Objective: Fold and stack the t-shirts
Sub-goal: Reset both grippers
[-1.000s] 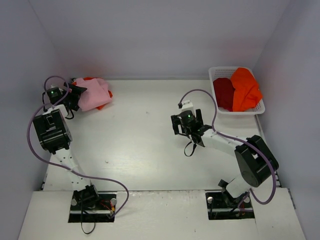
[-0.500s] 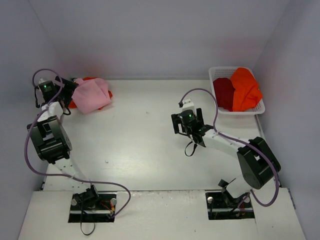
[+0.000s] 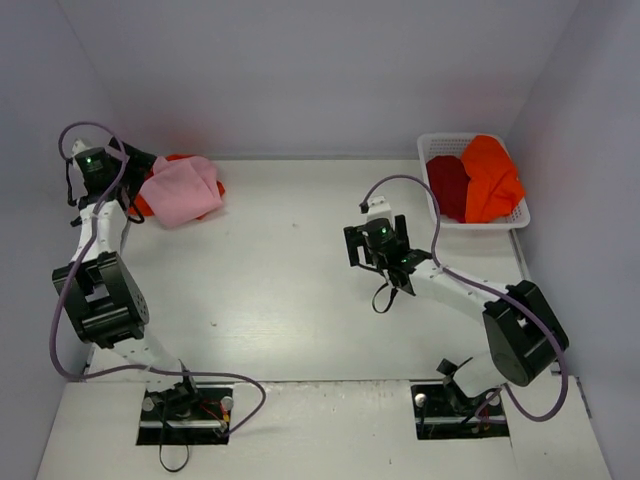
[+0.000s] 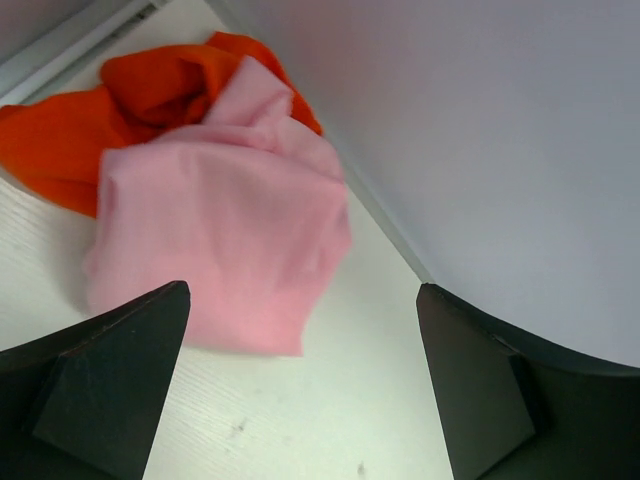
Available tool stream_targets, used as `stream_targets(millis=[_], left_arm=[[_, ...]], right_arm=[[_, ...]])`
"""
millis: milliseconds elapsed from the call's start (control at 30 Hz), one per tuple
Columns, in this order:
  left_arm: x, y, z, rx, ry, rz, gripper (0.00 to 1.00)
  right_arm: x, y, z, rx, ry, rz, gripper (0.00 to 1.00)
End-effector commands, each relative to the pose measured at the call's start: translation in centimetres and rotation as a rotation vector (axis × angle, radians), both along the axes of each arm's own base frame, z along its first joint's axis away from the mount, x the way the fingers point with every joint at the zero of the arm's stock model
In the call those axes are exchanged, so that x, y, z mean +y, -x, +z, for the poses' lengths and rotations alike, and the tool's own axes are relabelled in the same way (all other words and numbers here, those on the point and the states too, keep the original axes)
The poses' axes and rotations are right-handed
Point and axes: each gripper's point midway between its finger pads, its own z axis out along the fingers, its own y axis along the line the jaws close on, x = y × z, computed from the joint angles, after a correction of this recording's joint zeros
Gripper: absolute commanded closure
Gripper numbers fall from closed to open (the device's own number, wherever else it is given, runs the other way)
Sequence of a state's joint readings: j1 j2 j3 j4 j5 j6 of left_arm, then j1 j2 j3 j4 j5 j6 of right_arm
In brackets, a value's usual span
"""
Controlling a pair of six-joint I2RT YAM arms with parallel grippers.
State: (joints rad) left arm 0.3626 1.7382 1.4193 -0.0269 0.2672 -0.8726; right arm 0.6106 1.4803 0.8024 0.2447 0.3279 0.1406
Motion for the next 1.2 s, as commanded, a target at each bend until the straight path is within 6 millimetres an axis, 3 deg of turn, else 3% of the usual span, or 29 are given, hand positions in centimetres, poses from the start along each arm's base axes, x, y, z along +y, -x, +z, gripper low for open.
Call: stream_targets(millis=[0, 33, 67, 100, 200, 300, 367, 400, 467, 500, 667, 833, 1033, 1167], left_arm=[[-5.0, 1.1, 10.5, -0.187, -0.11, -0.108, 0.09], [-6.5, 1.3, 11.0, -0.192, -0.109, -0.138, 0.09], [-9.7, 1.7, 12.1, -0.22, -0.106, -0.204, 0.09], [-11.4, 1.9, 12.5, -0.233, -0.097, -0.246, 0.09], [-16.8, 3.1, 12.2, -0.234, -0.062, -0.368, 0.09], [-19.2, 4.6, 10.7, -0.223, -0.043, -0.407, 0.09], [-19.8, 5.7, 10.5, -0.229, -0.036, -0.417, 0.09], [-20.9, 6.5, 8.8, -0.196, -0.028, -0.439, 0.09], [-21.6, 7.6, 8.3, -0.187, -0.024, -0.457, 0.09], [-21.9, 8.2, 7.0, -0.158, -0.022, -0.465, 0.09], [-23.7, 11.3, 4.1, -0.082, -0.014, -0.526, 0.09], [-24.3, 14.0, 1.7, -0.041, -0.014, -0.54, 0.09], [-25.9, 15.2, 0.6, -0.005, 0.031, -0.612, 0.09], [-27.0, 16.0, -1.2, 0.036, 0.037, -0.642, 0.09]], right_arm=[[1.4, -1.2, 5.8, -0.12, -0.113, -0.007, 0.0], [1.4, -1.1, 5.8, -0.113, -0.112, -0.005, 0.0], [1.6, -1.3, 6.6, -0.123, -0.124, -0.008, 0.0], [1.6, -1.3, 7.2, -0.124, -0.127, -0.009, 0.0], [1.8, -1.5, 9.5, -0.153, -0.145, -0.009, 0.0], [1.6, -1.5, 11.9, -0.179, -0.163, -0.019, 0.0], [1.2, -1.5, 13.0, -0.194, -0.166, -0.038, 0.0], [1.1, -1.6, 13.8, -0.195, -0.173, -0.05, 0.0], [0.7, -1.7, 13.9, -0.178, -0.166, -0.073, 0.0], [1.1, -2.1, 14.5, -0.178, -0.183, -0.081, 0.0], [0.5, -2.3, 13.6, -0.118, -0.157, -0.144, 0.0], [-1.1, -2.8, 14.5, -0.118, -0.159, -0.2, 0.0], [-3.3, -4.0, 14.2, -0.067, -0.182, -0.25, 0.0], [-4.3, -4.8, 13.9, -0.027, -0.222, -0.283, 0.0]])
